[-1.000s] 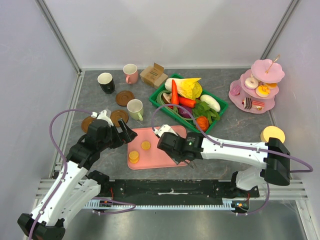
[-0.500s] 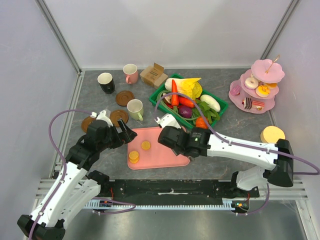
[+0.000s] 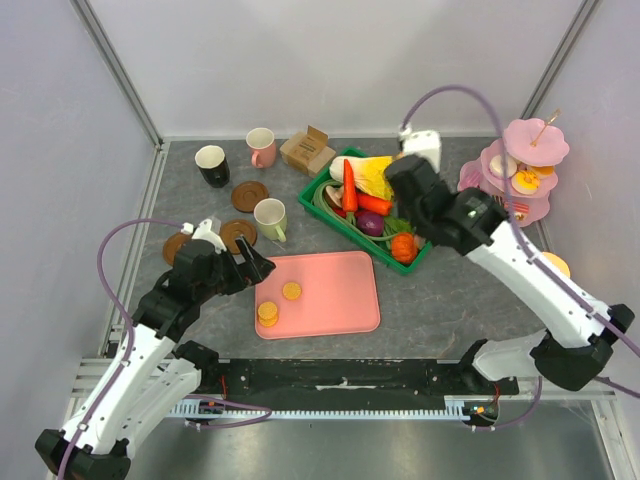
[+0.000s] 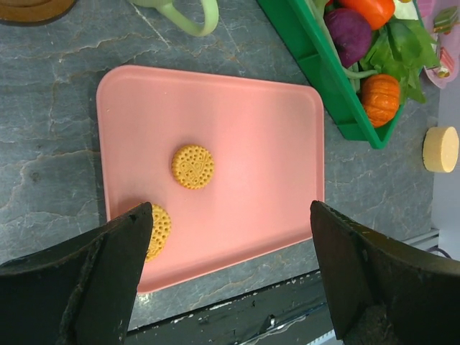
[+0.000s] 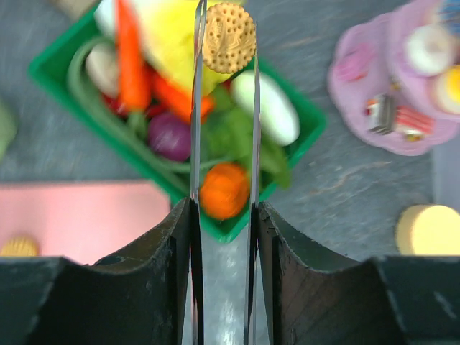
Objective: Serve the afternoon tea
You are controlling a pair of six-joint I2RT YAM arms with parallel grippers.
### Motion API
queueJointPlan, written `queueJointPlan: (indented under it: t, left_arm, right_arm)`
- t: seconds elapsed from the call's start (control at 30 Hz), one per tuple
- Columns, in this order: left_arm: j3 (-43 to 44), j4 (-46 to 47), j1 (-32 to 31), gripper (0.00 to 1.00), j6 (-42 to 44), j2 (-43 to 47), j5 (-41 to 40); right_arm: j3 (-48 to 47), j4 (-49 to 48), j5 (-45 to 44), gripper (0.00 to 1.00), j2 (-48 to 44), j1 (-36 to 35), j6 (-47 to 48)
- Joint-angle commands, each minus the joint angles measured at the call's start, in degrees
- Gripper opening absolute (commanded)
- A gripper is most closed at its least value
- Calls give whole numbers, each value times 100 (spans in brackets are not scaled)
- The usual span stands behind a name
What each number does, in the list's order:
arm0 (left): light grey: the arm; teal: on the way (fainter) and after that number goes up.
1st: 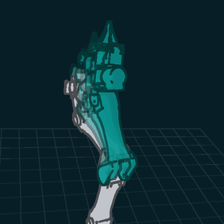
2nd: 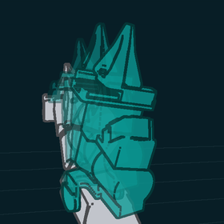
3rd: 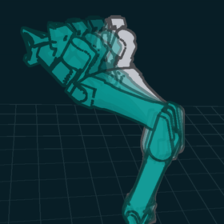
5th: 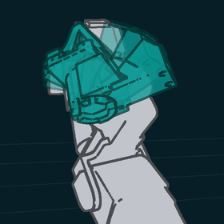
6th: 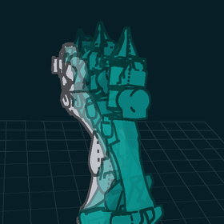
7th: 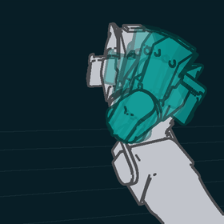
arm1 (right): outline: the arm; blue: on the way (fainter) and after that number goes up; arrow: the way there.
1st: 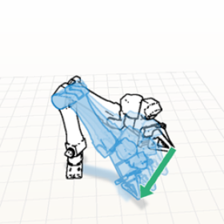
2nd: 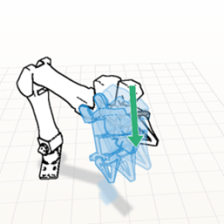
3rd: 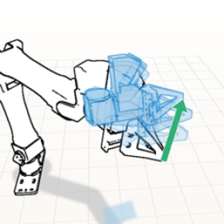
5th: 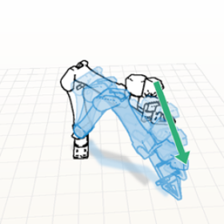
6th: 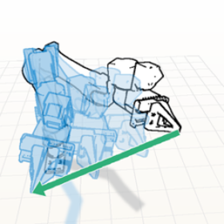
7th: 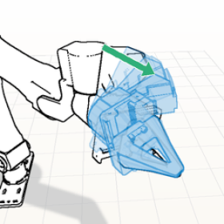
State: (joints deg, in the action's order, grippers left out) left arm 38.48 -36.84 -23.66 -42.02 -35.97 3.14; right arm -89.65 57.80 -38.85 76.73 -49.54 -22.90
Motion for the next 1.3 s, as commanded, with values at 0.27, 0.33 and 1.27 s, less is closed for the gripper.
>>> queueJointPlan:
  t: [0.27,0.33,1.27]
  left_arm:
    - [-183,924,-16,96,-105,-323,389]
    - [-200,968,-7,96,-96,-350,416]
    - [-288,1153,-16,96,-96,-306,434]
  right_arm:
    - [-2442,-392,-755,41,1483,2878,988]
    - [-2950,-410,-1000,40,1940,3133,1085]
    - [-2848,-841,-307,43,2716,4567,919]
